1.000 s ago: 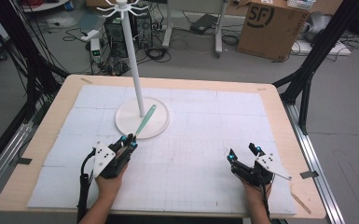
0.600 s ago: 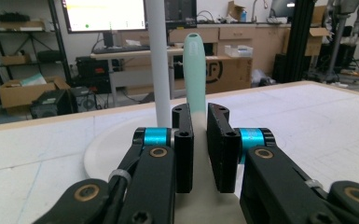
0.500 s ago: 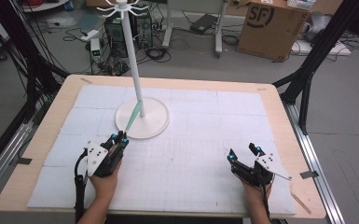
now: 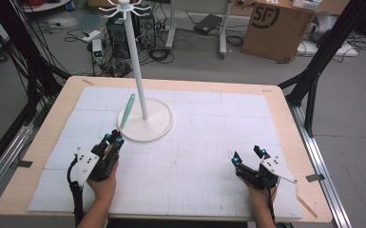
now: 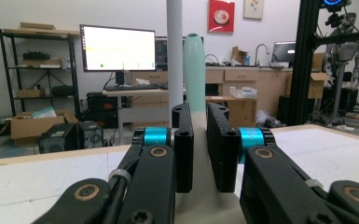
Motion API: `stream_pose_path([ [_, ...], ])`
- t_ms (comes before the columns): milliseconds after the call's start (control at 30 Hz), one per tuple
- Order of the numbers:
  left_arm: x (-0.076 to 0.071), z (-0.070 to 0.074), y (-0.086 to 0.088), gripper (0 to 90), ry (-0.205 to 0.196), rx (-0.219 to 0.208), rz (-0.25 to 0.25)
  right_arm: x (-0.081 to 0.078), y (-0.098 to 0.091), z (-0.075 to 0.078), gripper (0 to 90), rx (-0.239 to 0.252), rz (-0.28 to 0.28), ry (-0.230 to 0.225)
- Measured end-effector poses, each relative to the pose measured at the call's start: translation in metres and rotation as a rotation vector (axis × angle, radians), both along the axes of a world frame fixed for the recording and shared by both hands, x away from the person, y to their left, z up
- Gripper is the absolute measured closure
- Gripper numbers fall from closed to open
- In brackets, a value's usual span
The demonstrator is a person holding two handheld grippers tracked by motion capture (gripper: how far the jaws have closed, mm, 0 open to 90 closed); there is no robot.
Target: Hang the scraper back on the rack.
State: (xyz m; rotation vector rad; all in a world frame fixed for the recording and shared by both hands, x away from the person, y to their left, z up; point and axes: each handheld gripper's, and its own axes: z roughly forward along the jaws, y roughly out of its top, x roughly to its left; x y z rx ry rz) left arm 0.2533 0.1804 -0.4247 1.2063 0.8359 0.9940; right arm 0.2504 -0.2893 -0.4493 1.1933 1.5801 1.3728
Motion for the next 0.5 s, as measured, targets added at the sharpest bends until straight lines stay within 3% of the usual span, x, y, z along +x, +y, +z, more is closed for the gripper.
stream_pose_path([
  [200, -0.001, 0.005, -0.002, 81.3, -0.029, 0.004, 0.002, 0.000, 0.000, 0.000, 19.3, -0.004, 0.001, -0.003],
  [500, -0.001, 0.020, -0.011, 81.2, -0.104, -0.047, 0.009, 0.000, 0.000, 0.000, 19.3, -0.004, -0.001, -0.005],
])
